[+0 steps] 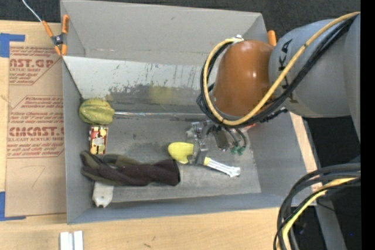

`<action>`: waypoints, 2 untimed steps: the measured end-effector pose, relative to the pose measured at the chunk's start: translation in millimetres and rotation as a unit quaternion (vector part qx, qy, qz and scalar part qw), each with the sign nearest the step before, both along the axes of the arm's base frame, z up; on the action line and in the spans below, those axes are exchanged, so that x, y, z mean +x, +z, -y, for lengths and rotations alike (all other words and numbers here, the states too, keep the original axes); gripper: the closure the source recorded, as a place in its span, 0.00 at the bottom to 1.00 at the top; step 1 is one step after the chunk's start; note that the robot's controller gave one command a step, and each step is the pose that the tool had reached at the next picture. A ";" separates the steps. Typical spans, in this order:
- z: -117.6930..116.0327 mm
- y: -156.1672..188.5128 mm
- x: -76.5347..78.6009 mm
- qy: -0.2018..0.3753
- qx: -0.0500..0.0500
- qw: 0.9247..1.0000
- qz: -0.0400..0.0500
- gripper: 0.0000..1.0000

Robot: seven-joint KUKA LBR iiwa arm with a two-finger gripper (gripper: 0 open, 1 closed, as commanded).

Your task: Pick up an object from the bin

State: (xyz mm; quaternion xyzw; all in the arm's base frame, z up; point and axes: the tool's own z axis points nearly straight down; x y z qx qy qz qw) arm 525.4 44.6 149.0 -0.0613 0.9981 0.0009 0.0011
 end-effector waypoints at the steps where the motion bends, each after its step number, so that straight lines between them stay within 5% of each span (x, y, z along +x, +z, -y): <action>1: -16.0 -44.8 20.7 -0.011 0.001 1.000 0.007 1.00; 2: -8.3 10.9 8.5 0.010 0.000 1.000 -0.001 1.00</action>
Offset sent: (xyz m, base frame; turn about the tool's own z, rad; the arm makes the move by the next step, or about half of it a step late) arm -0.0034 -0.0032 0.1239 -0.0765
